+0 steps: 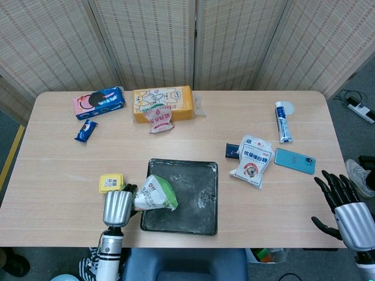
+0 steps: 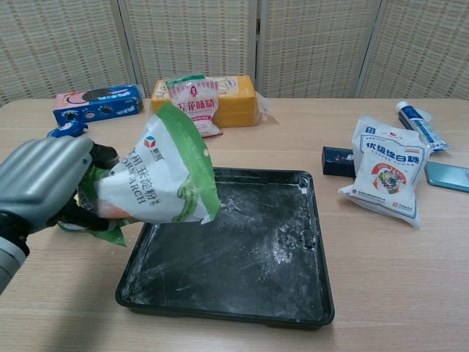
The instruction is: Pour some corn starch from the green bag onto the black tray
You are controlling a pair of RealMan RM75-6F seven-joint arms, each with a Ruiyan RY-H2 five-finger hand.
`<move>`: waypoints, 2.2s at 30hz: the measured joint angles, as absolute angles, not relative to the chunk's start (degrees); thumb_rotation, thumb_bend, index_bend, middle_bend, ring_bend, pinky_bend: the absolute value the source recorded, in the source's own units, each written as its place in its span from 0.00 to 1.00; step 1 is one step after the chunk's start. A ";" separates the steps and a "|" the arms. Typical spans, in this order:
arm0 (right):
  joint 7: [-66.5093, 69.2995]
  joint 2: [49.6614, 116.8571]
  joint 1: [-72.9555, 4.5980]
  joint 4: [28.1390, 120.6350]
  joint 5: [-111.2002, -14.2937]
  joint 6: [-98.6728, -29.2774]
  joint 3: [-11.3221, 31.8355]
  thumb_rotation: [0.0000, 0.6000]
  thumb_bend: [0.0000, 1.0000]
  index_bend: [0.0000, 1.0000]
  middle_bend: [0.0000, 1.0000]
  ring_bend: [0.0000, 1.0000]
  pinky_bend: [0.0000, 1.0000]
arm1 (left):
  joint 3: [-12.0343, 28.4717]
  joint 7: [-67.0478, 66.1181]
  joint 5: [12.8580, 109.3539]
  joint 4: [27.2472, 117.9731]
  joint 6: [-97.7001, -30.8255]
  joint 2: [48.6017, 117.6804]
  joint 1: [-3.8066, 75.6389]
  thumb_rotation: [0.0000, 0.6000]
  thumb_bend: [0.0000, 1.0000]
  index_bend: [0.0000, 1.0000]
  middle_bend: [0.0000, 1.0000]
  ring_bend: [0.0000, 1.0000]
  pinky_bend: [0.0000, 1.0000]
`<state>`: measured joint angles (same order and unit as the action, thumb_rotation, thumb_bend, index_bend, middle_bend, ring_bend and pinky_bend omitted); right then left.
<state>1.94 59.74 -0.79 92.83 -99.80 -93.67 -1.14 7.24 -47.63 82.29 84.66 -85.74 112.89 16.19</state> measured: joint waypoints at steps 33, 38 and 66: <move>2.10 59.53 -0.76 92.96 -100.09 -93.44 -1.44 1.00 0.21 0.00 0.00 0.00 0.00 | 2.96 -49.91 99.83 56.49 -93.83 122.87 21.25 1.00 0.28 0.59 0.73 1.00 1.00; 1.76 59.63 -0.83 93.03 -100.06 -93.19 -1.46 1.00 0.21 0.00 0.00 0.00 0.00 | 3.18 -49.65 100.80 55.76 -94.47 122.71 21.68 1.00 0.28 0.59 0.73 1.00 1.00; 1.54 59.71 -0.82 93.10 -99.82 -93.13 -1.36 1.00 0.21 0.00 0.00 0.00 0.00 | 1.87 -50.64 105.84 45.61 -98.64 123.86 22.95 1.00 0.28 0.60 0.74 1.00 1.00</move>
